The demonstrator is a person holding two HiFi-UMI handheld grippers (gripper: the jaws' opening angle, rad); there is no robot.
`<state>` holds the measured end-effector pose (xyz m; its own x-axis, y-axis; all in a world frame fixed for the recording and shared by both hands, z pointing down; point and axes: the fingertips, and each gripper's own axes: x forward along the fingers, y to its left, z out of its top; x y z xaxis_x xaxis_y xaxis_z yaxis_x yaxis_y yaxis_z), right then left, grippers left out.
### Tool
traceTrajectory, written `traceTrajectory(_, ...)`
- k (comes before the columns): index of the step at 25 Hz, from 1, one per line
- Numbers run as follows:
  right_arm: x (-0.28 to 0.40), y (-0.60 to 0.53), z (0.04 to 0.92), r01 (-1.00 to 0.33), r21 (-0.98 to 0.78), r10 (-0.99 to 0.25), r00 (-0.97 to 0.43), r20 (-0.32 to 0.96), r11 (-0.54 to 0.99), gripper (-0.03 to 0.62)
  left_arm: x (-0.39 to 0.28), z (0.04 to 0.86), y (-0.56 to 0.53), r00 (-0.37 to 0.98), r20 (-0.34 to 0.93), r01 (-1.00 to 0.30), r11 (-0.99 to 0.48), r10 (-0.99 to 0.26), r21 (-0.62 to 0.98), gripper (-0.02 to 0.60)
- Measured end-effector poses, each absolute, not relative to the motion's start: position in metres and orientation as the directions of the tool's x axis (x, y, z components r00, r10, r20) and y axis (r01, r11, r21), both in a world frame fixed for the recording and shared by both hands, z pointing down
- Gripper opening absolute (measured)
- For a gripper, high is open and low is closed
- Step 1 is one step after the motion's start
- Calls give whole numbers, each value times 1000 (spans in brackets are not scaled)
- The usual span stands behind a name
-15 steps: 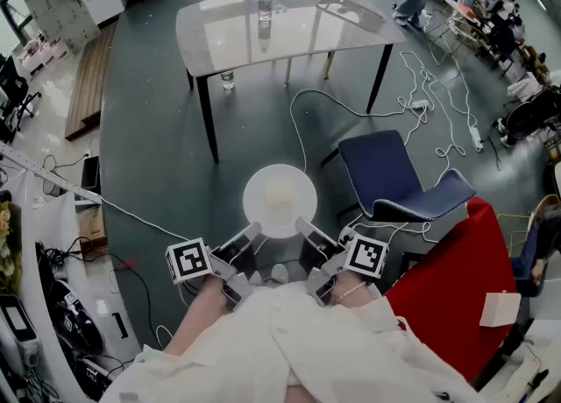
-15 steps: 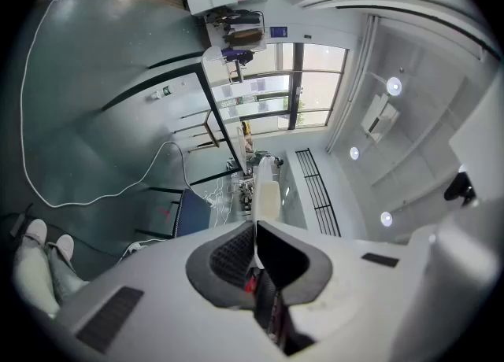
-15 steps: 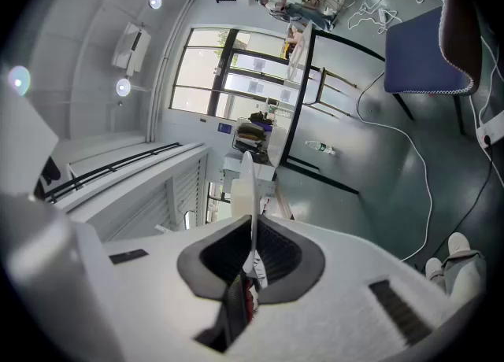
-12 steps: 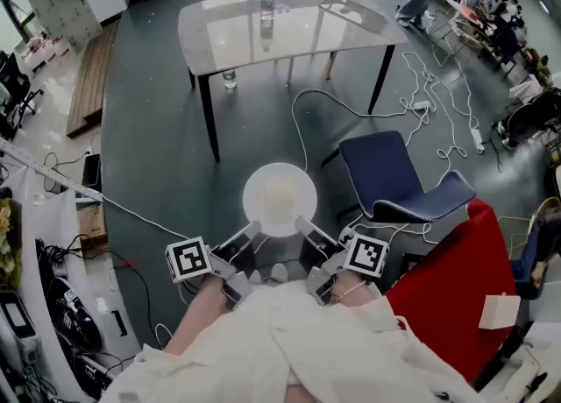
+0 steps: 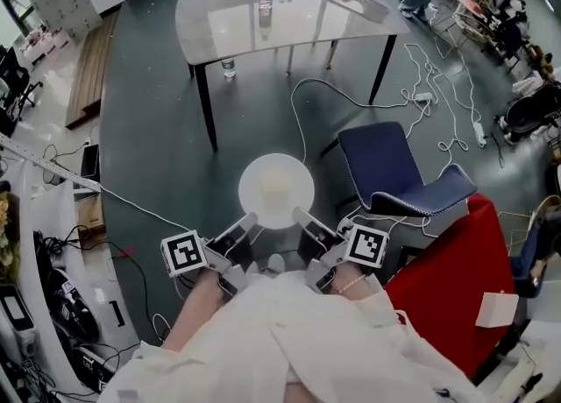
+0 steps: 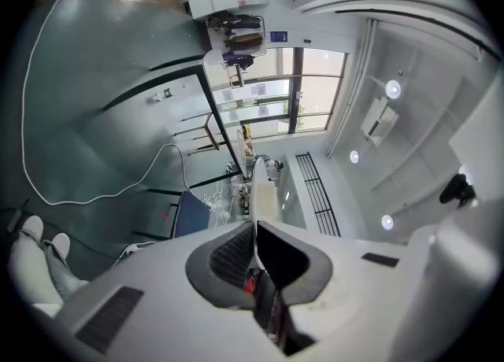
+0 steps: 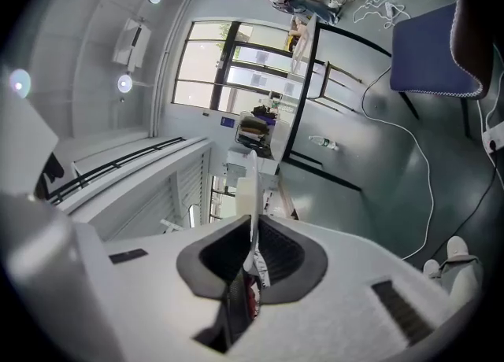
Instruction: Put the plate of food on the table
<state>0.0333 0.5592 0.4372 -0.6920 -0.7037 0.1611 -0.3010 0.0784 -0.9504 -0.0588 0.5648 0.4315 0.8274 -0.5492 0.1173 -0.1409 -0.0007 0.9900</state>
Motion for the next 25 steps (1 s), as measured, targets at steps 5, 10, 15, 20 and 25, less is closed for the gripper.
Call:
traceTrajectory(5, 46, 562, 443, -276, -959, -701, -696, 156, 61, 14, -45, 438, 565, 820, 121, -163, -26, -560, 986, 23)
traceTrajectory(10, 60, 571, 454, -308, -950, -702, -688, 184, 53, 14, -34, 444, 577, 819, 129, -174, -27, -559, 984, 23)
traceTrajectory(15, 63, 571, 451, -307, -949, -689, -703, 176, 71, 14, -30, 445, 579, 819, 140, -187, -28, -556, 982, 23)
traceTrajectory(20, 64, 564, 456, -299, -952, -702, -691, 171, 63, 14, -29, 447, 572, 818, 154, -202, -26, -554, 979, 23)
traceTrajectory(25, 59, 540, 460, -311, -949, -698, -692, 185, 57, 14, -35, 452, 548, 811, 154, -200, -20, -565, 980, 23)
